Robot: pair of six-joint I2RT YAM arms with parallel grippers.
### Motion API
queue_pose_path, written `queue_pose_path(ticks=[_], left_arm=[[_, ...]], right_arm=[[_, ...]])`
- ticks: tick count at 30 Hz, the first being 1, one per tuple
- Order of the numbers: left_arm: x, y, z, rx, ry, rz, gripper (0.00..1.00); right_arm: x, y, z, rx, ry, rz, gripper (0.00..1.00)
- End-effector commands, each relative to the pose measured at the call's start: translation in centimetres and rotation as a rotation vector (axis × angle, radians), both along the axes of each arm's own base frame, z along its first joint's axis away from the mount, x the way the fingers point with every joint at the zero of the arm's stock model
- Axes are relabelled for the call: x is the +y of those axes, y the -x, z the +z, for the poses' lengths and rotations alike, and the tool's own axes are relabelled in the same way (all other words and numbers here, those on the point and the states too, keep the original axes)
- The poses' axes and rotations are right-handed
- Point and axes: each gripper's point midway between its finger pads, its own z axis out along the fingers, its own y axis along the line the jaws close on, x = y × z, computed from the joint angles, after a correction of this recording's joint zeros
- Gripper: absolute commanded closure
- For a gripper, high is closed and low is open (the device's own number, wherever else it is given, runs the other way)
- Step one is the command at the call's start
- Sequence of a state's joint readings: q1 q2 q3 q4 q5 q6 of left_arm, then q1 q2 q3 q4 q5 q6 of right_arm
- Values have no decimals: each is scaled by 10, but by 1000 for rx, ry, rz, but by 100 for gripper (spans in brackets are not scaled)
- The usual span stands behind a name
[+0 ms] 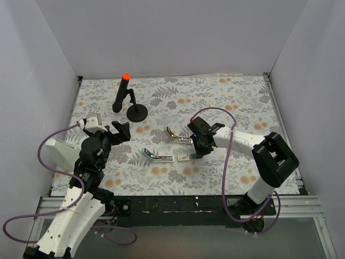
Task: Load the staples into the stapler
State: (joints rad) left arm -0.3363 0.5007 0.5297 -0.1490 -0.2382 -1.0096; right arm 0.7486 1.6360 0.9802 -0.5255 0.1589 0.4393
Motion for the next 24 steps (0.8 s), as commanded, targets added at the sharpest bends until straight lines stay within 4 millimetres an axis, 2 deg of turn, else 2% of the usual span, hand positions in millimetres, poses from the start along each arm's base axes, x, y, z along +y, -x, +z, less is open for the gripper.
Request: queue_pose_path(ticks=[1,9,17,24], left_arm=[[-1,1,0,-12,-10,-10,2],[-1,1,-1,-9,-11,-12,2],[-2,1,0,-13,-9,-15,2],[-2,2,0,-15,-9,-16,2]], right_arm=[[6,-9,21,-54,-23,-3,78],[13,-13,37,-99,-83,2,83],[10,-10,32,-95,-86,-4,85],[10,-8,27,-79,-79,-3,80]])
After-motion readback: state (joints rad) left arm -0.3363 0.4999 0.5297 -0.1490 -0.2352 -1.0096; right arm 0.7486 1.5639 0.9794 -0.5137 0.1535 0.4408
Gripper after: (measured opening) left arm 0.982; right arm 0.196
